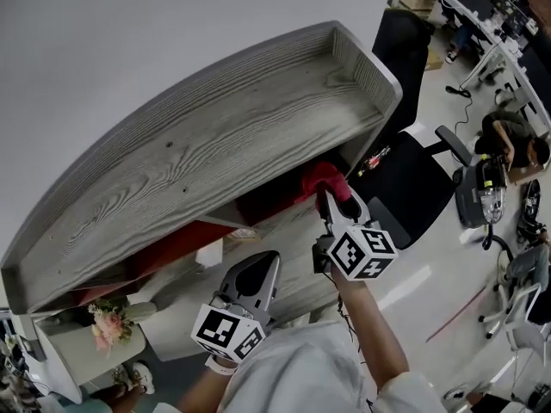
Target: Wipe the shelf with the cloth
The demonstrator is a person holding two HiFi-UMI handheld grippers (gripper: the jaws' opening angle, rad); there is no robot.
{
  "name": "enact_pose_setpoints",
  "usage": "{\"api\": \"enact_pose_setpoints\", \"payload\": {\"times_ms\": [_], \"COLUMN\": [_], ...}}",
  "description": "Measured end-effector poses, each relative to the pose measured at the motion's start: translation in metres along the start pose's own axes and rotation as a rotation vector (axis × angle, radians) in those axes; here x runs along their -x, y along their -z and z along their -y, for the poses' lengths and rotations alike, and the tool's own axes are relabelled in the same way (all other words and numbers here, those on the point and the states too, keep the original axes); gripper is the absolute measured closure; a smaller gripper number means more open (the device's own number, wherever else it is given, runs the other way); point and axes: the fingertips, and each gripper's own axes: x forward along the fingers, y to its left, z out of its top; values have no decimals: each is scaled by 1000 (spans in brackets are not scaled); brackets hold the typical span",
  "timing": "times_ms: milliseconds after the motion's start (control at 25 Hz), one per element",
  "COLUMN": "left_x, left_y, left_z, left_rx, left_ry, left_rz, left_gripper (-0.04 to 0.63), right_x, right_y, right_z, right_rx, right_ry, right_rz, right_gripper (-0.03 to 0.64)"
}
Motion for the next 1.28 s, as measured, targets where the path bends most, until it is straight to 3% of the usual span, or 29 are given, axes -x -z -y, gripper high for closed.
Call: {"api": "enact_pose_setpoints", "payload": {"times_ms": [400,680,1080,1280], "left_x": [1,9,18,21], "left_y": [8,2,-3,-8], "left_z": [6,2,-2,-1], "left_rx": [-13,-20,-23,-25], "left_ry": [16,4,-3,1], "left_rz": [-22,-9,15,32], "left_gripper": [589,589,589,589], "right_x": [-18,-25,-23,-14], "right_y": [7,1,-39,-69], "right_z": [36,39,5,-13], "right_rx": [-152,-234,-192,-233], "right_ry": [112,133,55,36], "right_rz": [-23,-22,47,106], "right_gripper": [485,485,486,486]}}
